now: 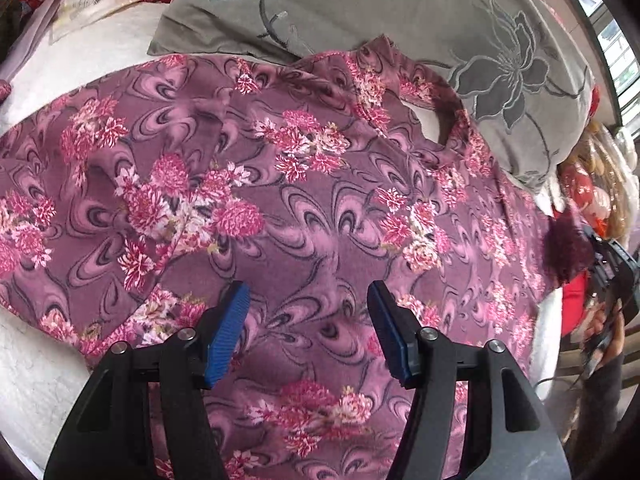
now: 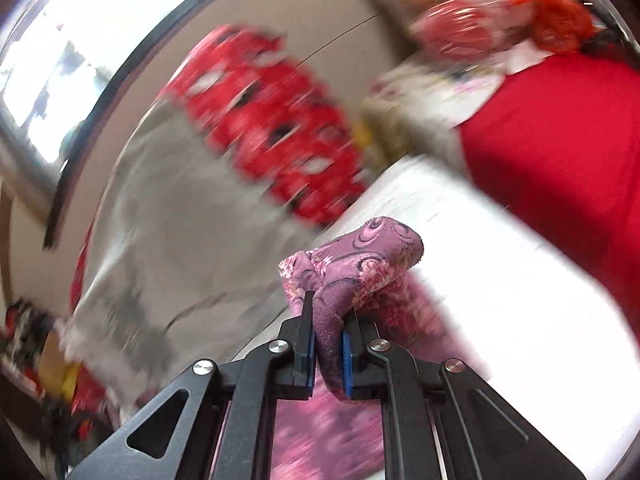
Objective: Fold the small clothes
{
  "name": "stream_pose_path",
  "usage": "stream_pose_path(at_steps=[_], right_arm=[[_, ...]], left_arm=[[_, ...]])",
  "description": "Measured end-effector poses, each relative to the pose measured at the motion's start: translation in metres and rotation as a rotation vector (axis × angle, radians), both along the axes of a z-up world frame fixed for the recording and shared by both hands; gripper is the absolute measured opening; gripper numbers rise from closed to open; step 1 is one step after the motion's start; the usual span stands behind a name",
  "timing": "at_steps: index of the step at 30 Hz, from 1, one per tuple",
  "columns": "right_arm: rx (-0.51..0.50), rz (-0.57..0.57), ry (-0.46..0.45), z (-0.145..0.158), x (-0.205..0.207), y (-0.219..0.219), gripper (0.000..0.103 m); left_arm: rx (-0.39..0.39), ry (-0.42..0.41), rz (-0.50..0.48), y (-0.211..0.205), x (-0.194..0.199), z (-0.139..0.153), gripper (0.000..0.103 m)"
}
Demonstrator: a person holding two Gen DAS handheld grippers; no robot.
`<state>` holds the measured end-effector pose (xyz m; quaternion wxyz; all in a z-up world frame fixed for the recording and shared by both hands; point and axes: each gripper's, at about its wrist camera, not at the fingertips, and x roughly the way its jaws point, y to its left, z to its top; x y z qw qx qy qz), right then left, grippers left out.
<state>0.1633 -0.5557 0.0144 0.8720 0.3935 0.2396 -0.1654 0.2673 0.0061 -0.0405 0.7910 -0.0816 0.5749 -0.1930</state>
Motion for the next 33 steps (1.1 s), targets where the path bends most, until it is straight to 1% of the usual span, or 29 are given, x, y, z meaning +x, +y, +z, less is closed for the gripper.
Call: stream_pose_path(at_steps=[5,9,14,18,22,24,27,29,30,31,33], right_arm=[[-0.010,0.147,0.040,-0.001,0.039,0.082,0.009],[-0.041,0.243,0.050,0.002,0.064,0.140,0.009],[-0.077,0.359,0.078,0.000,0.092,0.216,0.010],[-0.104,0.448,0.104,-0.008,0.112,0.276,0.011],[-0.058,0.535,0.127,-0.027,0.124,0.327,0.016],[-0.035,0.592,0.176,-0.042,0.126,0.355,0.020],[0.017,0.688,0.222,-0.060,0.116,0.379,0.022],[0.014,0.721,0.226,-0.061,0.097,0.383,0.023],[0.011,0.724,0.220,-0.060,0.089,0.379,0.022],[0.004,0.712,0.218,-0.058,0.078,0.372,0.024],[-0.004,0.657,0.208,-0.055,0.059,0.350,0.028]], left_arm=[[-0.065,0.020,-0.012,0.029,0.001,0.010,0.060],[-0.106,0.016,-0.012,0.046,0.003,0.020,0.060],[-0.122,0.004,-0.022,0.072,0.005,0.033,0.060],[-0.122,-0.033,-0.022,0.086,0.004,0.046,0.060],[-0.130,-0.041,-0.010,0.093,0.005,0.052,0.060],[-0.135,-0.033,-0.011,0.093,0.005,0.051,0.060],[-0.139,-0.001,-0.032,0.085,0.001,0.047,0.060],[-0.146,0.023,-0.056,0.073,-0.001,0.042,0.060],[-0.151,0.039,-0.070,0.064,-0.003,0.039,0.060],[-0.153,0.050,-0.081,0.057,-0.004,0.036,0.060],[-0.147,0.075,-0.095,0.041,-0.004,0.028,0.060]])
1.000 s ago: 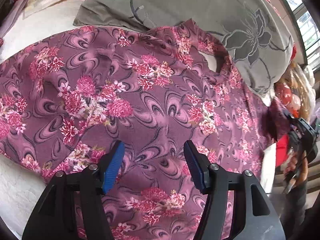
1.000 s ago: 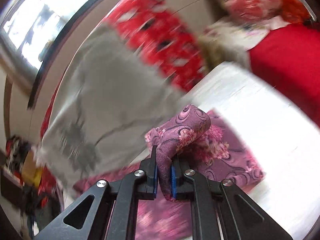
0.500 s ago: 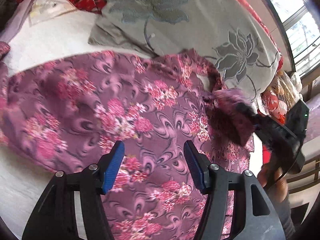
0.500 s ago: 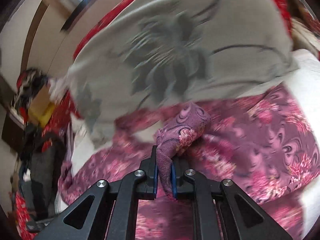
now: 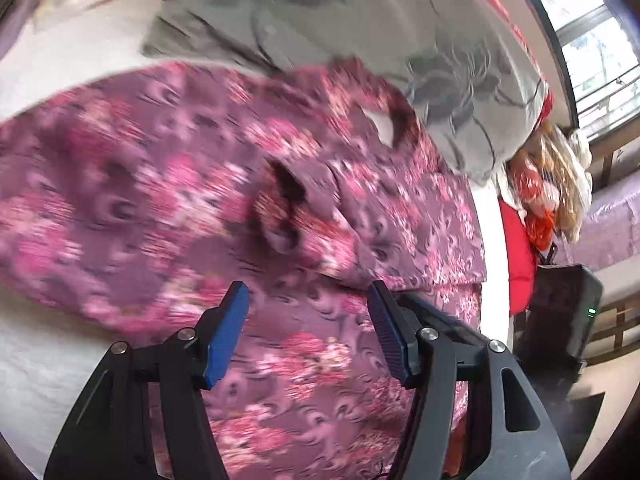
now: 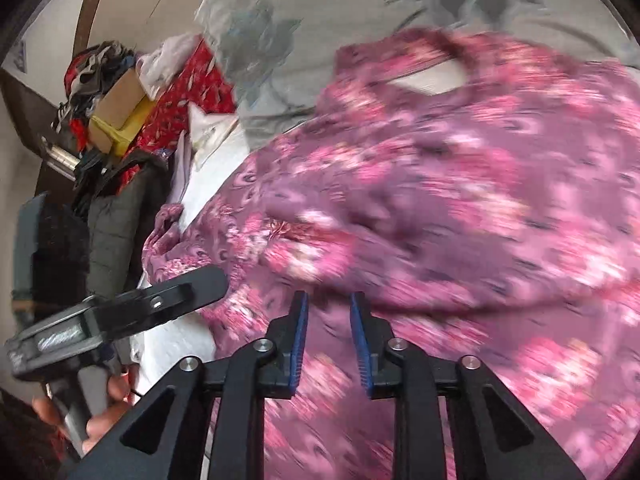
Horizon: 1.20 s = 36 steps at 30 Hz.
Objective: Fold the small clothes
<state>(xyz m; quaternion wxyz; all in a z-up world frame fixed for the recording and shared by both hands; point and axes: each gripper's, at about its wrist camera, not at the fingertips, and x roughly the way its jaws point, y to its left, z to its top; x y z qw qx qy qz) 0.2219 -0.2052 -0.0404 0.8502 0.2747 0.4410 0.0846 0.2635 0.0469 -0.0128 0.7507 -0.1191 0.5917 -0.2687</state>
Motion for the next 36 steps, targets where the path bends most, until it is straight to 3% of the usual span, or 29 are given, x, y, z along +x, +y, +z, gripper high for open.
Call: stream_pose_path(at_steps=[4,7,8,9,10,13,15,17,22,23,25,28,31,32,34,36], right_arm=[[0.020,-0.140,-0.011,0.004,-0.037,-0.065,0.029],[0.037,-0.263,-0.014,0.004,-0.060,-0.115,0.029],[0.046,-0.312,-0.017,0.002,-0.070,-0.133,0.030],[0.051,-0.348,-0.019,0.002,-0.076,-0.145,0.030],[0.054,-0.389,-0.022,0.001,-0.084,-0.161,0.030],[0.064,-0.510,-0.034,-0.003,-0.103,-0.202,0.031],[0.078,-0.578,-0.041,-0.008,-0.110,-0.224,0.033],[0.101,-0.618,-0.035,-0.017,-0.109,-0.240,0.037],[0.204,-0.549,-0.016,-0.038,-0.079,-0.243,0.037],[0.223,-0.504,-0.017,-0.040,-0.071,-0.236,0.032],[0.099,-0.455,-0.035,-0.027,-0.060,-0.220,0.010],[-0.010,-0.498,-0.151,-0.008,-0.072,-0.215,0.010],[-0.024,-0.478,0.008,-0.037,-0.056,-0.220,0.010],[-0.022,-0.476,0.005,-0.039,-0.057,-0.221,0.009],[-0.077,-0.524,-0.022,-0.022,-0.063,-0.217,0.018],[-0.093,-0.547,-0.144,0.002,-0.075,-0.208,0.018]], left_arm=[[0.069,0.041,0.033,-0.027,0.010,-0.019,0.060],[0.039,0.038,0.110,-0.033,0.018,-0.020,0.059],[0.020,0.021,0.137,-0.032,0.020,-0.016,0.040],[0.016,0.012,0.149,-0.033,0.022,-0.012,0.009],[0.019,0.007,0.154,-0.032,0.025,-0.008,0.003],[-0.007,-0.066,0.210,-0.016,0.024,0.013,0.003],[0.023,-0.114,0.226,-0.005,0.020,0.024,0.003],[0.040,-0.109,0.226,0.000,0.019,0.022,0.003],[0.087,-0.040,0.215,0.000,0.019,-0.002,0.003],[0.090,-0.039,0.217,-0.001,0.018,-0.003,0.003],[0.100,-0.034,0.212,-0.004,0.017,-0.007,0.003],[0.126,-0.010,0.196,-0.004,0.015,-0.018,0.013],[0.109,0.025,0.218,0.008,0.009,-0.021,0.014],[0.085,0.017,0.235,0.015,0.004,-0.015,0.014],[0.023,-0.038,0.249,0.024,-0.005,0.003,0.014],[0.013,-0.085,0.234,0.019,-0.008,0.018,0.015]])
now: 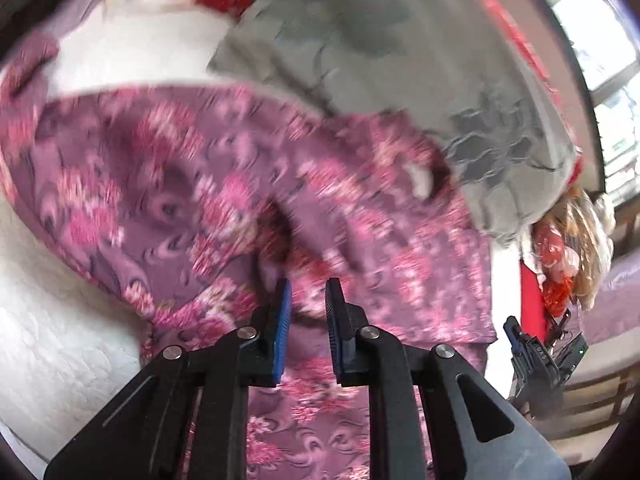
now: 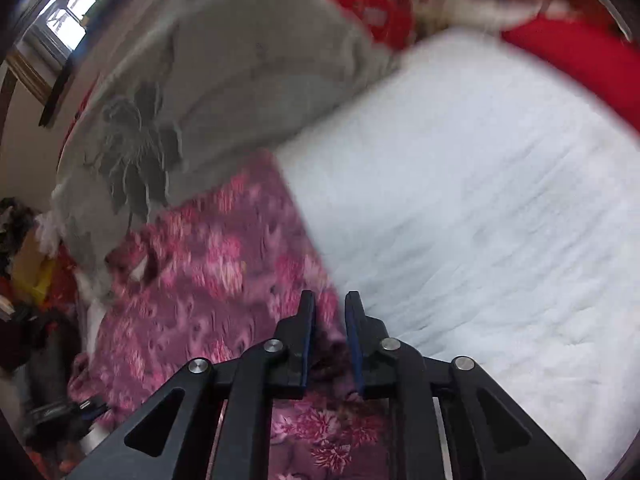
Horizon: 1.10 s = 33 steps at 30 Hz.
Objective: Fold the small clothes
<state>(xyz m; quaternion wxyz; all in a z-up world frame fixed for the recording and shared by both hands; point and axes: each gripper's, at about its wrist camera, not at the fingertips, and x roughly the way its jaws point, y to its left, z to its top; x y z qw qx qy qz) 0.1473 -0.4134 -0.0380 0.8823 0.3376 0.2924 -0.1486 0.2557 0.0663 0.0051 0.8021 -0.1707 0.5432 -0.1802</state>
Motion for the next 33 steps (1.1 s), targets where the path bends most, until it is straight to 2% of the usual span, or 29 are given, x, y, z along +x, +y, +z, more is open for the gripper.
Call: stream_pose_path(at_steps=[1,3,5,7,8,10,13,16,18,20,22,23,24,27,29,32,33], right_arm=[[-0.001,0.021,-0.030,0.005,-0.001,0.004,0.018],[-0.009,0.076,-0.027,0.007,0.007,0.015,0.021],[-0.007,0.143,0.030,-0.006,0.022,0.028,0.028],[0.003,0.184,0.167,-0.032,0.037,0.040,0.029],[-0.043,0.169,0.152,-0.029,0.034,0.047,0.028],[-0.102,0.155,0.134,-0.011,0.031,0.061,0.031],[-0.099,0.238,0.043,0.010,0.042,0.093,0.031],[-0.109,0.363,0.056,0.016,0.076,0.139,0.031],[-0.115,0.423,0.058,0.013,0.095,0.171,0.031],[-0.102,0.475,0.051,0.006,0.106,0.200,0.031],[-0.123,0.517,0.074,-0.006,0.119,0.228,0.031],[-0.151,0.528,0.108,-0.014,0.120,0.240,0.035],[-0.209,0.509,0.100,-0.018,0.121,0.250,0.036],[-0.369,0.475,0.031,-0.023,0.109,0.270,0.040],[-0.401,0.469,0.041,-0.023,0.109,0.275,0.041],[-0.394,0.473,0.033,-0.023,0.109,0.273,0.042],[-0.384,0.474,0.029,-0.023,0.109,0.271,0.042]], left_arm=[[0.011,-0.017,-0.021,-0.007,0.001,0.004,0.018],[0.051,-0.033,-0.050,-0.023,0.007,0.001,0.036],[0.114,-0.005,-0.055,-0.036,0.016,-0.015,0.037],[0.161,0.075,-0.069,-0.043,0.025,-0.040,0.037],[0.147,0.066,-0.064,-0.040,0.022,-0.042,0.037],[0.114,0.048,-0.065,-0.033,0.017,-0.032,0.037],[0.044,0.035,-0.060,-0.014,0.017,-0.010,0.037],[0.022,-0.019,-0.035,0.018,0.027,0.021,0.040],[0.072,-0.048,-0.010,0.044,0.038,0.038,0.053],[0.153,-0.091,0.034,0.070,0.054,0.053,0.054],[0.257,-0.093,0.069,0.101,0.075,0.058,0.059],[0.297,-0.079,0.091,0.117,0.085,0.058,0.059],[0.329,-0.060,0.117,0.132,0.095,0.056,0.059],[0.376,0.053,0.149,0.173,0.128,0.039,0.059],[0.398,0.115,0.161,0.186,0.141,0.022,0.059],[0.440,0.149,0.167,0.194,0.149,0.002,0.058],[0.449,0.150,0.176,0.193,0.147,-0.003,0.039]])
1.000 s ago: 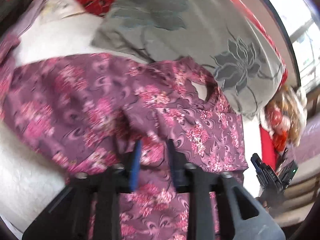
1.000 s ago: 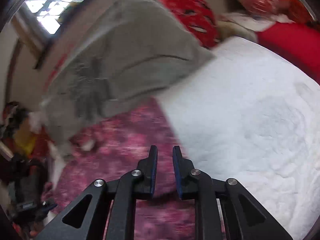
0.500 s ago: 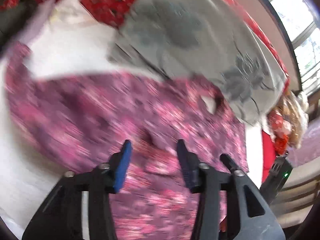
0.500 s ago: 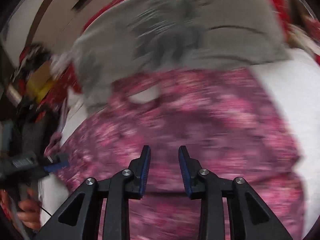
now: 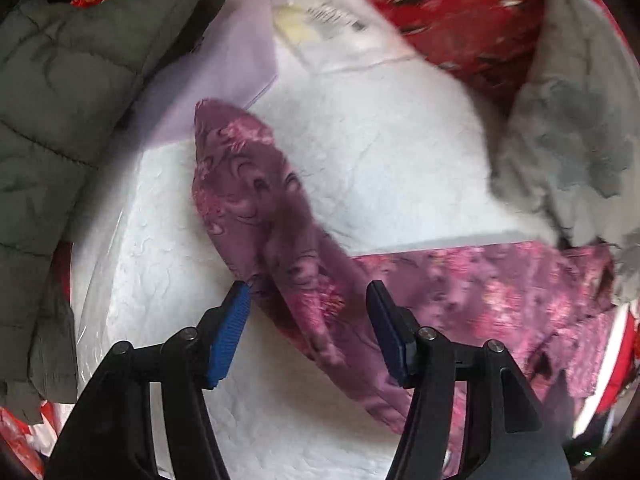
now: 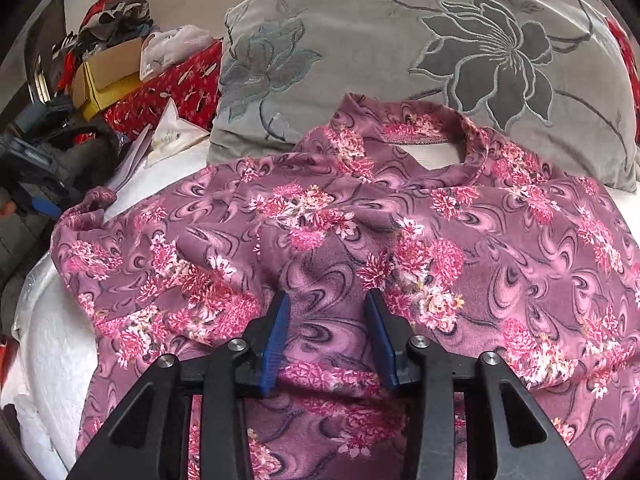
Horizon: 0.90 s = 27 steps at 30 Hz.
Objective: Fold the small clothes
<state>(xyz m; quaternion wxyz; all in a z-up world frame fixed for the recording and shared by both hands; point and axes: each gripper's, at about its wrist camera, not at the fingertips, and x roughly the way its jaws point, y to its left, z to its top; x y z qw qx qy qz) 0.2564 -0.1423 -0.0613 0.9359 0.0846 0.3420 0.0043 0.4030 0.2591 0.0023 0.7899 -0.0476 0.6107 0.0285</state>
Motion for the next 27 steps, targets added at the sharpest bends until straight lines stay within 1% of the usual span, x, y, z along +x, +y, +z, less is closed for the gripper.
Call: stream_pose_path(at_steps=[2,3,6,7,8,10,13,15,17,19,20,21,22,23,24,26,27], right_arm=[[0.030,0.006,-0.006,-0.003,-0.002,-0.004,0.042],[0.041,0.007,-0.008,-0.003,-0.001,-0.007,0.042],[0.046,0.009,-0.012,-0.003,-0.001,-0.008,0.043],[0.043,0.008,-0.012,-0.003,-0.001,-0.007,0.043],[0.040,0.007,-0.012,-0.003,-0.002,-0.007,0.043],[0.036,0.007,-0.013,-0.004,0.000,-0.005,0.043],[0.034,0.007,-0.012,-0.003,-0.001,-0.005,0.043],[0.028,0.006,-0.012,-0.003,-0.001,-0.005,0.043],[0.024,0.005,-0.012,-0.003,-0.002,-0.005,0.043],[0.024,0.005,-0.012,-0.003,-0.001,-0.004,0.043],[0.023,0.005,-0.012,-0.003,-0.001,-0.004,0.043],[0.022,0.006,-0.012,-0.003,0.000,-0.004,0.043],[0.022,0.005,-0.012,-0.004,0.001,-0.003,0.043],[0.023,0.006,-0.012,-0.004,0.001,-0.003,0.043],[0.024,0.006,-0.013,-0.004,0.001,-0.004,0.043],[0.028,0.007,-0.014,-0.004,0.000,-0.004,0.043],[0.029,0.007,-0.015,-0.004,0.000,-0.004,0.043]], left_arm=[[-0.042,-0.006,0.010,0.005,-0.009,-0.006,0.003],[-0.062,-0.013,0.028,0.013,-0.018,-0.007,0.003],[-0.069,-0.095,0.059,0.036,-0.054,0.005,0.003],[-0.078,-0.104,0.070,0.047,-0.065,0.006,0.003],[-0.122,-0.130,0.142,0.056,-0.077,0.003,0.003],[-0.186,-0.118,0.163,0.073,-0.104,-0.006,0.003],[-0.208,-0.082,0.190,0.088,-0.136,-0.022,0.003],[-0.216,-0.103,0.210,0.096,-0.153,-0.020,0.003],[-0.265,-0.167,0.239,0.109,-0.167,-0.010,0.004],[-0.295,-0.215,0.252,0.120,-0.171,0.003,0.006],[-0.289,-0.230,0.246,0.122,-0.168,0.009,0.014],[-0.262,-0.238,0.232,0.122,-0.162,0.015,0.030],[-0.213,-0.244,0.215,0.122,-0.159,0.020,0.041],[-0.178,-0.249,0.201,0.120,-0.151,0.024,0.056],[-0.144,-0.251,0.182,0.116,-0.143,0.026,0.056],[-0.103,-0.235,0.137,0.107,-0.125,0.025,0.058],[-0.085,-0.223,0.110,0.103,-0.117,0.022,0.061]])
